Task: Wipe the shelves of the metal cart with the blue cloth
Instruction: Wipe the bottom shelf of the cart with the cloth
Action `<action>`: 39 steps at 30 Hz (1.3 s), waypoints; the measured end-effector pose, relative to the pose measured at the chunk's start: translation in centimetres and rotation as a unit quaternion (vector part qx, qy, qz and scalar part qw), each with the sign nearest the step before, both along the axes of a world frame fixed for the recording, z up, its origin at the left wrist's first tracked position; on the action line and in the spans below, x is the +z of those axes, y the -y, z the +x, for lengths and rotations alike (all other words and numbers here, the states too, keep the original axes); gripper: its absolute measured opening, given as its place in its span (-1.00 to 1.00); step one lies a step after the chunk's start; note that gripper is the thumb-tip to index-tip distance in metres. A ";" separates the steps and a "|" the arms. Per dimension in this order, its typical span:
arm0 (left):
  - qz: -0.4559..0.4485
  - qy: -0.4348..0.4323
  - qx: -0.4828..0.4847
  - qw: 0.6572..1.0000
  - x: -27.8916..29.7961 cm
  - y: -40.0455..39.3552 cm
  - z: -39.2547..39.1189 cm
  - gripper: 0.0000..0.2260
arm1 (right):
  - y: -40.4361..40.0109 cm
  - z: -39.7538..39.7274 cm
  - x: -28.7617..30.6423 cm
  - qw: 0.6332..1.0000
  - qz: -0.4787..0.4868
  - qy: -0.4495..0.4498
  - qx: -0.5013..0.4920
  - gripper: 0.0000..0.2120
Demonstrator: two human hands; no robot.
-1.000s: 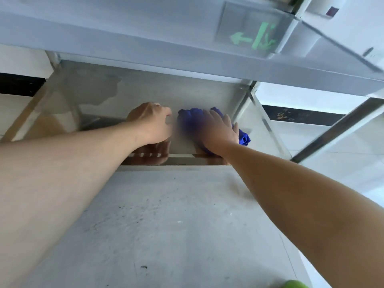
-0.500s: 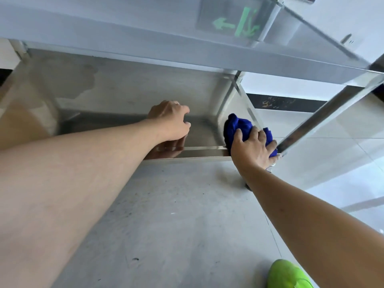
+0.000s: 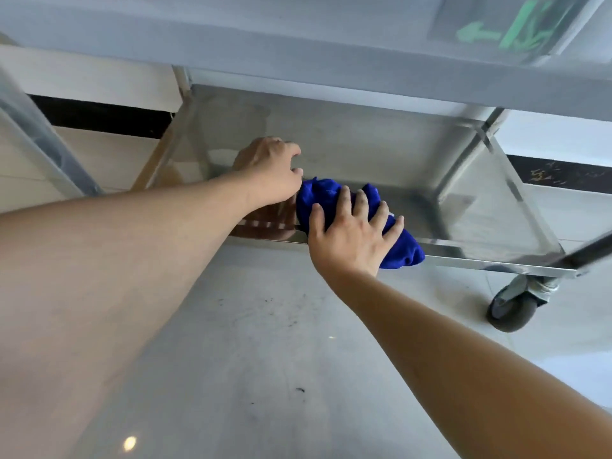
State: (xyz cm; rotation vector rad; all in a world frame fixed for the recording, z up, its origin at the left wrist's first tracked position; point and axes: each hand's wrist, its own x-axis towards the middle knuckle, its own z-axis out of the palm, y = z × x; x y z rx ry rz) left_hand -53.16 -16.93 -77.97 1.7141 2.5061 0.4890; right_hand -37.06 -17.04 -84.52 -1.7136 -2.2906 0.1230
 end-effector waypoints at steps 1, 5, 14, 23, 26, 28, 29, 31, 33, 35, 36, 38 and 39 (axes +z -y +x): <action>0.004 -0.001 0.013 1.000 0.1 0.9 -1.0 -0.65 | 0.9 -1.2 0.0 1.000 0.006 -0.001 0.022 -0.31; 0.043 -0.018 0.055 0.997 0.6 4.5 -4.7 -0.72 | 3.6 -5.8 0.1 0.995 0.009 -0.001 0.095 -0.31; 0.052 -0.023 0.127 0.990 0.8 8.8 -9.1 -0.69 | 9.2 -13.5 0.0 0.958 0.052 -0.010 0.281 -0.38; 0.109 0.018 0.169 0.979 -0.2 10.7 -8.5 -0.70 | 8.1 -11.9 -1.7 0.867 0.174 -0.003 0.467 -0.34; 0.141 0.045 0.206 0.967 -0.6 12.3 -5.2 -0.71 | 7.1 -9.2 -0.9 0.857 0.155 0.002 0.492 -0.32; 0.156 0.050 0.221 0.961 -0.8 14.1 -3.0 -0.72 | 6.3 -6.9 -0.3 0.853 0.128 0.032 0.505 -0.30; 0.146 0.056 0.226 0.961 -0.9 15.1 -1.9 -0.71 | 5.8 -5.7 0.2 0.855 0.113 0.052 0.504 -0.27; 0.087 0.064 0.238 0.965 -0.9 16.8 0.5 -0.68 | 5.0 -3.4 1.5 0.866 0.067 0.097 0.485 -0.22; 0.013 0.078 0.255 0.964 -0.5 18.3 2.8 -0.64 | 4.8 -1.2 3.2 0.879 0.000 0.144 0.454 -0.20; -0.037 0.100 0.268 0.957 1.0 19.9 4.5 -0.61 | 5.0 0.6 5.3 0.877 -0.067 0.189 0.436 -0.22; -0.057 0.109 0.267 0.956 2.2 20.6 5.1 -0.61 | 5.2 1.4 6.5 0.871 -0.101 0.209 0.432 -0.23; -0.088 0.125 0.255 0.955 5.2 21.6 6.0 -0.61 | 5.6 3.0 9.2 0.863 -0.168 0.231 0.416 -0.26; -0.098 0.135 0.248 0.954 6.9 21.9 6.3 -0.61 | 5.9 3.8 10.7 0.862 -0.196 0.234 0.403 -0.26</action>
